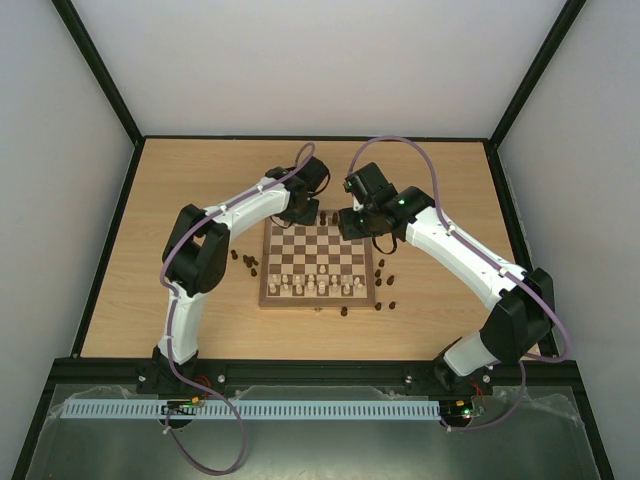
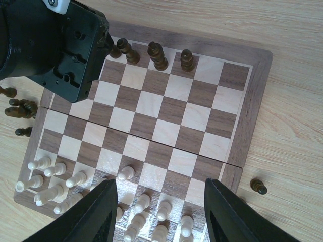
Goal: Set up the chess pieces on the board
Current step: Place the chess piece on the chessboard, then pick up the chess piece at the center of the board.
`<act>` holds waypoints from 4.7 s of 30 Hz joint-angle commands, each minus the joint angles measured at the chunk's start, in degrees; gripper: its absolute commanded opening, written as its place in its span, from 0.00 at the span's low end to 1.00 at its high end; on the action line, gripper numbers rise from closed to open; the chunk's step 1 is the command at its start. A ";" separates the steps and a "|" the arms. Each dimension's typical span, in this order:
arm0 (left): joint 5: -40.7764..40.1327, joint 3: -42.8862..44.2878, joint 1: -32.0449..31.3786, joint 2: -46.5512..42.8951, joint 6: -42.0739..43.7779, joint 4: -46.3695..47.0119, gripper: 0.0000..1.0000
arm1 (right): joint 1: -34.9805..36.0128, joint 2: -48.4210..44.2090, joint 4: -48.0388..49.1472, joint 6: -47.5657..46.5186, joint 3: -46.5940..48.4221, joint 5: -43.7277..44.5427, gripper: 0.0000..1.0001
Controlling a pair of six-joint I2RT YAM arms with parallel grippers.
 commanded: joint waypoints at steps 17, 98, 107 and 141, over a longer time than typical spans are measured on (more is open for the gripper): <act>-0.73 -0.12 -0.05 -3.95 -0.89 -0.69 0.26 | 0.78 0.47 -0.67 -0.58 -0.89 -0.40 0.48; 6.87 -48.59 0.88 -63.61 -10.38 13.70 0.99 | 1.22 -20.35 4.29 14.34 -29.75 6.04 0.49; 8.10 -48.15 0.84 -62.29 -8.60 14.96 1.00 | -0.86 -15.31 3.95 23.50 -30.05 15.54 0.38; 9.99 -47.88 1.66 -60.18 -6.29 15.64 1.00 | -6.42 -6.00 13.27 24.65 -36.09 10.35 0.29</act>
